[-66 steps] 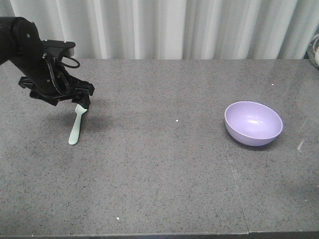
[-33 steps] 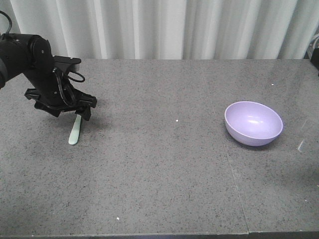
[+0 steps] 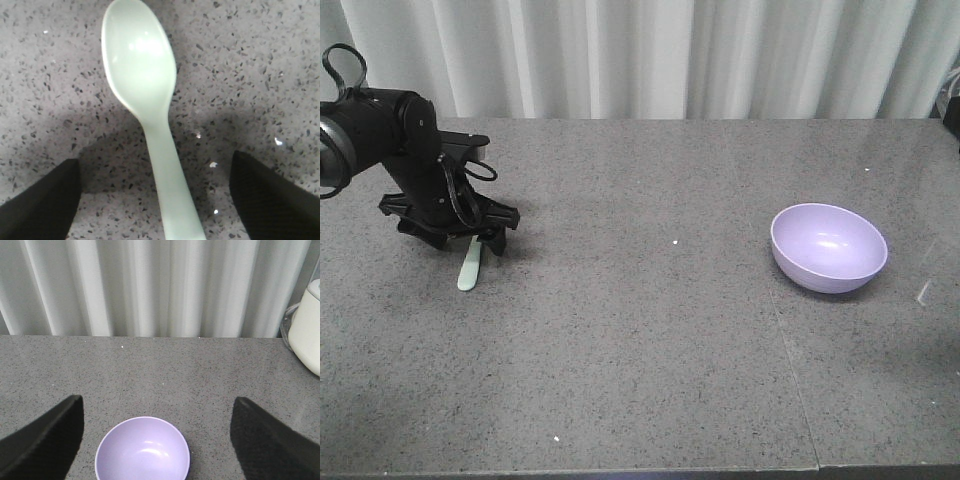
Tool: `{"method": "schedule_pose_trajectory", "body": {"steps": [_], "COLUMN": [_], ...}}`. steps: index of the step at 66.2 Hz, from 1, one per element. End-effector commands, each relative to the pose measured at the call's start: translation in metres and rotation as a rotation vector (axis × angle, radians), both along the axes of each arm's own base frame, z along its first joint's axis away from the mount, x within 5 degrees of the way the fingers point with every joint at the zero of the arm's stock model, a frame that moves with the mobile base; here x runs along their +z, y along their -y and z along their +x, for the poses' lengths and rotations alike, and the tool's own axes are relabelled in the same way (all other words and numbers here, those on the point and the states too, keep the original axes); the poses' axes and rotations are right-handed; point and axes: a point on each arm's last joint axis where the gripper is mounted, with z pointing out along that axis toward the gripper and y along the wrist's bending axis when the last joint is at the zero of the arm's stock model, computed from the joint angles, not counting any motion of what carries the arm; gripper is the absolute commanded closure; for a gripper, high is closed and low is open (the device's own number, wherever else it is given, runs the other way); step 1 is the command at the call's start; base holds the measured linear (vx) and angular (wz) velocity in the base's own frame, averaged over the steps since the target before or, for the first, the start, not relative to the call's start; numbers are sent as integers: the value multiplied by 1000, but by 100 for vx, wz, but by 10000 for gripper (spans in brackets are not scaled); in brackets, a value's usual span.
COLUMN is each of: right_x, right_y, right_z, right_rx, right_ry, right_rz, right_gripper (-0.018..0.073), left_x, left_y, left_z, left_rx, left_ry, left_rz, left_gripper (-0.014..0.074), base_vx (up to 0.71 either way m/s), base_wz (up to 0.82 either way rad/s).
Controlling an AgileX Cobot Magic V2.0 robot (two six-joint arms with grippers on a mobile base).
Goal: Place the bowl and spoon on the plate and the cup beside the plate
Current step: 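Lower the left gripper over the green spoon handle and close, then lift the green spoon upward with the left gripper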
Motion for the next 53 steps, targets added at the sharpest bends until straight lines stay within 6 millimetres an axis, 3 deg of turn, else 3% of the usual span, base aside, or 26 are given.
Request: {"method": "schedule_pose_trajectory", "body": {"steps": [1,16,32,39,53], "right_x": [17,18,18,17,17], "right_y": [1,1,1,1,1], "right_z": [0,0,0,0,-1], "right_rx": [-9,-9,-9,-8,-8], "right_ry": [104,106,106,102,99], "right_rz": [-2,-3,-4,-4,-4], "right_gripper": [-13,-13,-13,-13,-13], "left_x": [29,29,26,15,2], "left_y": [4,4,4,4,6], "left_z": [0,-1,-2,-2,-1], "left_rx": [17,16,15,15,16], "left_ry": [94,86,59,12,-32], "left_rz": [-30,-29,-22,-16,-10], "left_gripper": [21,39,143,215,461], "base_vx": [0,0,0,0,0], "base_wz": [0,0,0,0,0]}}
